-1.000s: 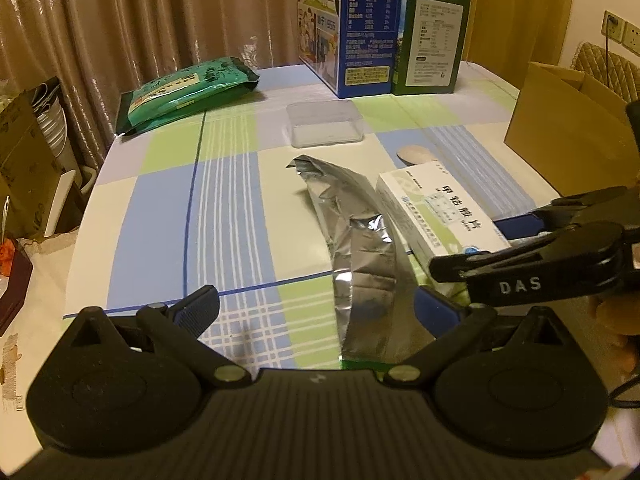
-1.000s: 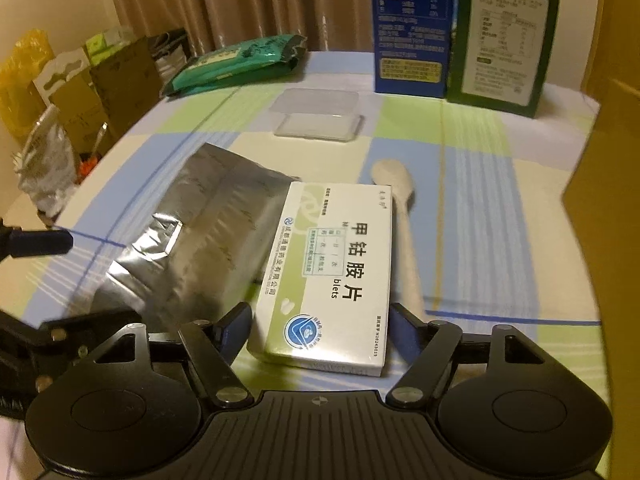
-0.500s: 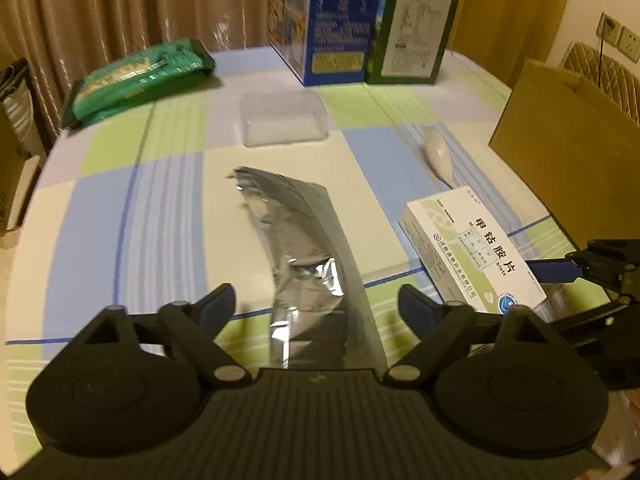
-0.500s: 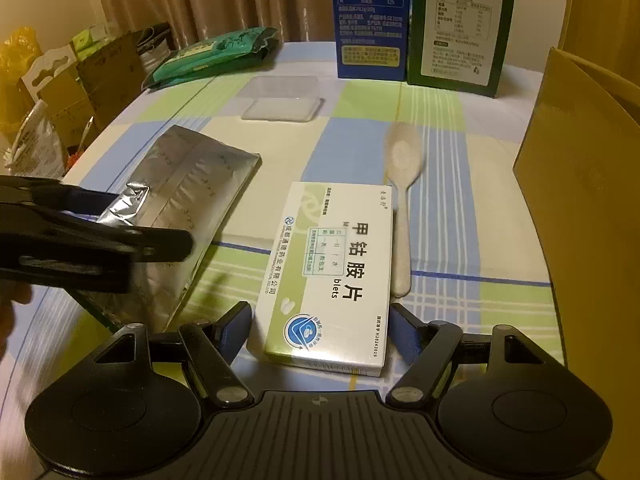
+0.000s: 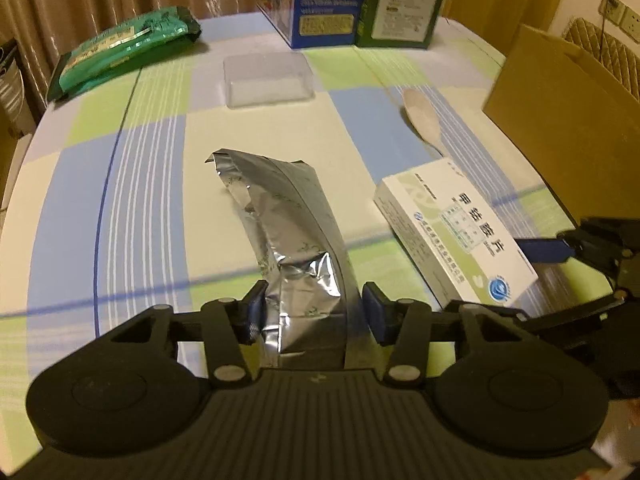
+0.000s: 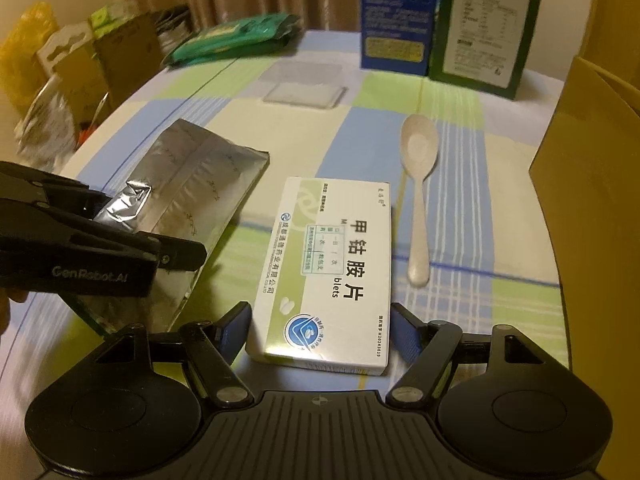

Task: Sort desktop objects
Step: 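Grasp the silver foil pouch with the left tool while the right tool holds the box, then carry the foil pouch with the left tool while the right tool carries the box to the cardboard box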

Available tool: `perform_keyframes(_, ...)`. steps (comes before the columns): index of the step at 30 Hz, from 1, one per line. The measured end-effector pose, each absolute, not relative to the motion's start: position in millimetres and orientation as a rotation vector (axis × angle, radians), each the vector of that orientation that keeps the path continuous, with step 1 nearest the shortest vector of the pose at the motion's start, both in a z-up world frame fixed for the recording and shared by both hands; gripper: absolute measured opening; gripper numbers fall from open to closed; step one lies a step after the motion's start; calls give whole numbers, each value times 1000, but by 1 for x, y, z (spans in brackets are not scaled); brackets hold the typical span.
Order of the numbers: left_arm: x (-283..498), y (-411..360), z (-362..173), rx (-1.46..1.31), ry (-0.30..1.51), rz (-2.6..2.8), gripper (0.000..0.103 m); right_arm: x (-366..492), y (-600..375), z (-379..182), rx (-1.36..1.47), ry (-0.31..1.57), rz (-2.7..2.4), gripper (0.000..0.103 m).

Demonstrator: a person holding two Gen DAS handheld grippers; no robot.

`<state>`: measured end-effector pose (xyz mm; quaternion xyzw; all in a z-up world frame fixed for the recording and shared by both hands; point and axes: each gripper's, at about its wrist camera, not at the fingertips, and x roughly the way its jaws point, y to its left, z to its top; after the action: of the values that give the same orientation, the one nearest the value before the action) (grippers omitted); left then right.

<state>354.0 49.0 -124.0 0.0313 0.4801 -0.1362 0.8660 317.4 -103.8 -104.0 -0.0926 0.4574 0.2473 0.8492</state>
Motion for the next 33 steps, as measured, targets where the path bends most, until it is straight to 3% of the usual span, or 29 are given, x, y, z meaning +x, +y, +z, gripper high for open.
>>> perform_keyframes(16,213,24,-107,86,1081,-344,44,259,-181,-94,-372,1103,654,70)
perform_keyframes(18,201,24,-104,80,1068,-344,49,247,-197,-94,-373,1112,660,70)
perform_keyframes(22,195,28,-105,50,1074,-337,60,223,-215,-96,-388,1102,680,71)
perform_keyframes(28,211,30,-106,20,1072,-317,62,207,-215,-99,-410,1026,683,80)
perform_keyframes(33,226,21,-114,47,1109,-336,62,216,-206,-101,-361,1002,665,81)
